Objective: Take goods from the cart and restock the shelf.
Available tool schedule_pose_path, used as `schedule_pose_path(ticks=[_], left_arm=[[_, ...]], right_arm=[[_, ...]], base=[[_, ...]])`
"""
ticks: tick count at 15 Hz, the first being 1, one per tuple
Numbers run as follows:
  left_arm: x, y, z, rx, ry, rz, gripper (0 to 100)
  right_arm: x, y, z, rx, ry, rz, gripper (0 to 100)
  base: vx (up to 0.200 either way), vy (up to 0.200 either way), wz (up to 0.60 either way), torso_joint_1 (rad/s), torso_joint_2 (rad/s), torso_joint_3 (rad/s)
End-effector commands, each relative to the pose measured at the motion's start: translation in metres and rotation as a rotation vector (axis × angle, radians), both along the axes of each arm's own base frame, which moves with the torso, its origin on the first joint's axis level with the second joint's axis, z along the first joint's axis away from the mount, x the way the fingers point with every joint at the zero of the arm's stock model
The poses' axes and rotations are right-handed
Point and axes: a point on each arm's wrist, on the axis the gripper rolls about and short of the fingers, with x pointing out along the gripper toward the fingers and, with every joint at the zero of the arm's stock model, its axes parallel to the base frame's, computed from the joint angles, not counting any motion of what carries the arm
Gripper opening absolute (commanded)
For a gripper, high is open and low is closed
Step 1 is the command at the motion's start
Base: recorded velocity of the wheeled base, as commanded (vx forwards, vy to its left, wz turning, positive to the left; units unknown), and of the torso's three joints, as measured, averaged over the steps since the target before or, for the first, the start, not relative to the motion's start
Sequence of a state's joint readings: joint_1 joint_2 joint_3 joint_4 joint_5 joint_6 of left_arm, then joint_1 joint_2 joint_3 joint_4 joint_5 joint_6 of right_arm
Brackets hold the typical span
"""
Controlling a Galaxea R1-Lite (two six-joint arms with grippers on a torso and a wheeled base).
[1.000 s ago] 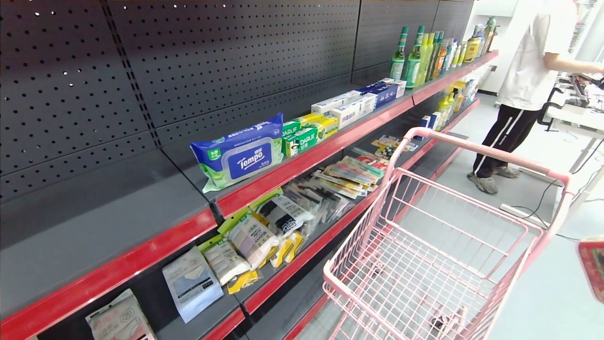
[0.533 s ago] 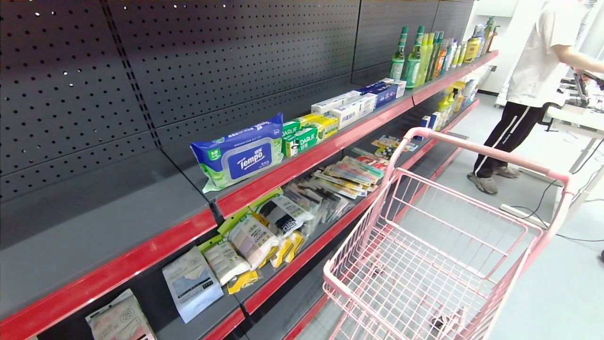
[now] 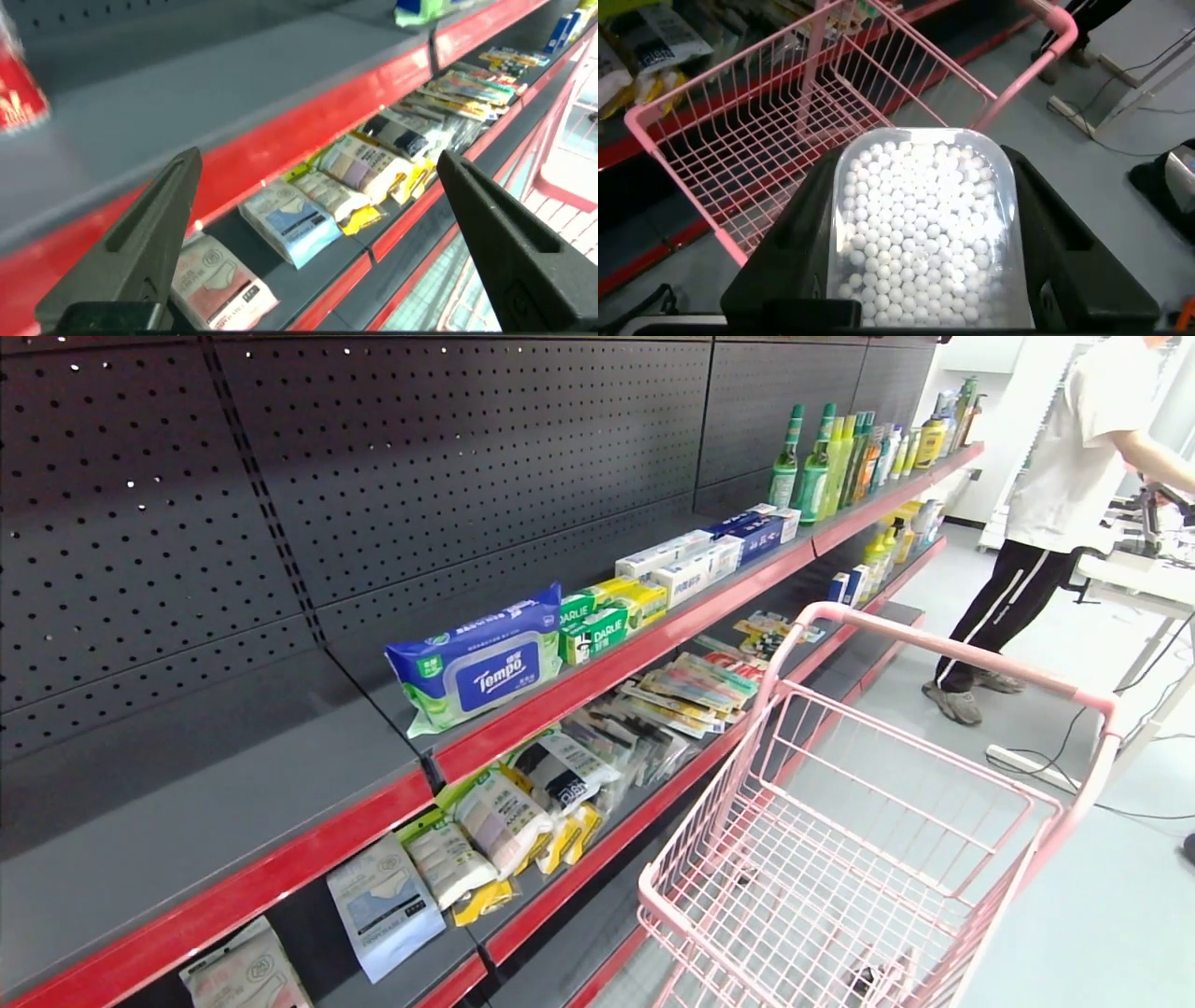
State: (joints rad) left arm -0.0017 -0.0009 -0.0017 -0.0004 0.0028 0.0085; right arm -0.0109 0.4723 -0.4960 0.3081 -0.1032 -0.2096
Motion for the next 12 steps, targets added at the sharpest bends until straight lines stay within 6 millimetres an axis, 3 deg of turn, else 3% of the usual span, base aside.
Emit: schedule_pose_path(ticks=[1,12], left_arm=[[0.0001,0.0000,-0.0001,-0.001,0.001,0.000,100],[0.0001,0.0000,-0.0001,-0.002,0.001,0.000,100]], right_arm=[[0.0013,0.0000,-0.0004,0.000,0.007,0.001,0],[0.0016,0.0000,-0.0005,-0.001,0.009,0.004,0]], base=[[0.000,0.000,0.00,0.222,-0.55,-0.320],[0.000,0.000,0.00,0.172,-0.39,-0.220]])
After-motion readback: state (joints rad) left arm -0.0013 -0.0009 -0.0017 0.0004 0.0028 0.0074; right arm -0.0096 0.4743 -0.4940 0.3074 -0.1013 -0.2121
